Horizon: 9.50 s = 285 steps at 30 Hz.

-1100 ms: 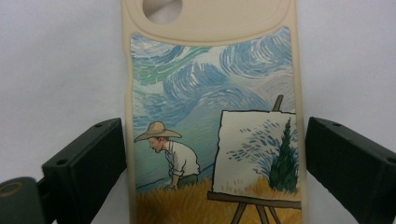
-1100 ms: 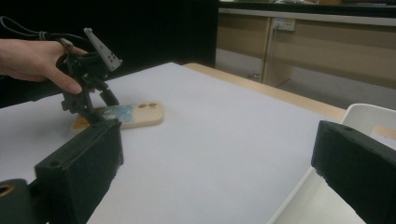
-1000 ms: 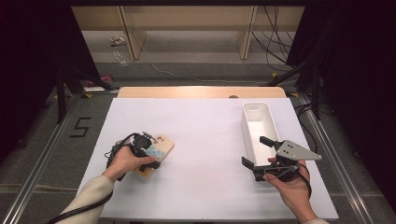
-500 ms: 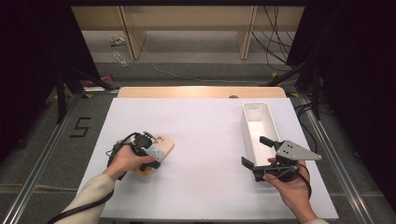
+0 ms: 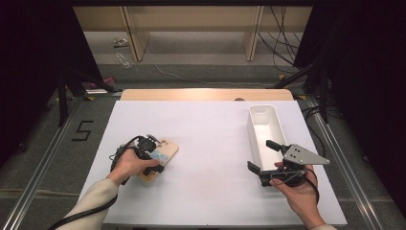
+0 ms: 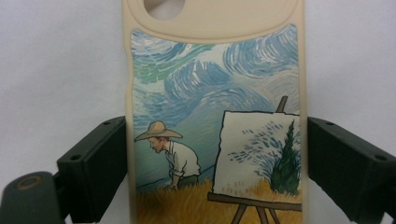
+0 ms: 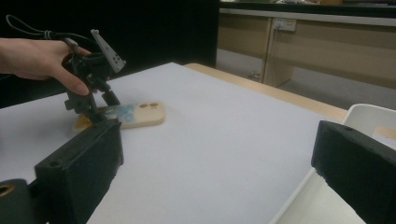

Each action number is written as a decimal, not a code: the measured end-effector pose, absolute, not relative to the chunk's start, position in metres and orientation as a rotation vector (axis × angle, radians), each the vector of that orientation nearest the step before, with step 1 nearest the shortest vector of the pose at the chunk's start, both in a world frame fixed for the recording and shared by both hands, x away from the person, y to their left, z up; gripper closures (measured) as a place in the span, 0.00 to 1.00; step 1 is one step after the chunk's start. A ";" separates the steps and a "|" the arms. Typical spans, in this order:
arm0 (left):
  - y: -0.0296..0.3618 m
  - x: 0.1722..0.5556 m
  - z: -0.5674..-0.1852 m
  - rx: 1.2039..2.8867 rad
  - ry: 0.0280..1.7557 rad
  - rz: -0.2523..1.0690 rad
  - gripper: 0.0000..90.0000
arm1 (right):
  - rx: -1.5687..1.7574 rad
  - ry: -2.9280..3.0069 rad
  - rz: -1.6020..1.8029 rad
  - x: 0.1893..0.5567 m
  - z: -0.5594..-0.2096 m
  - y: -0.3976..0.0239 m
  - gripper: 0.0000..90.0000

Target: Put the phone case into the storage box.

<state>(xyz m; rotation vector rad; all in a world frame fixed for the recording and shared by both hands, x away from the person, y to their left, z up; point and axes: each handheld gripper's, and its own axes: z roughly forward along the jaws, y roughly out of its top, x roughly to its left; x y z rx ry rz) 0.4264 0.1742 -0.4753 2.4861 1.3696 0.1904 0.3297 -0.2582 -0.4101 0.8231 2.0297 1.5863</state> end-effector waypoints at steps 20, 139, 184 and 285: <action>0.178 0.424 -0.469 2.431 1.348 0.203 0.12 | 0.822 2.029 1.590 0.329 -0.410 -0.258 0.03; 0.152 0.370 -0.423 2.051 0.923 0.549 0.12 | 0.835 2.015 1.633 0.353 -0.393 -0.207 0.03; 0.131 0.360 -0.422 2.046 0.832 0.545 0.12 | 0.829 2.042 1.651 0.367 -0.394 -0.181 0.03; 0.085 0.337 -0.431 2.100 0.675 0.510 0.12 | 0.870 2.157 1.674 0.399 -0.405 -0.130 0.16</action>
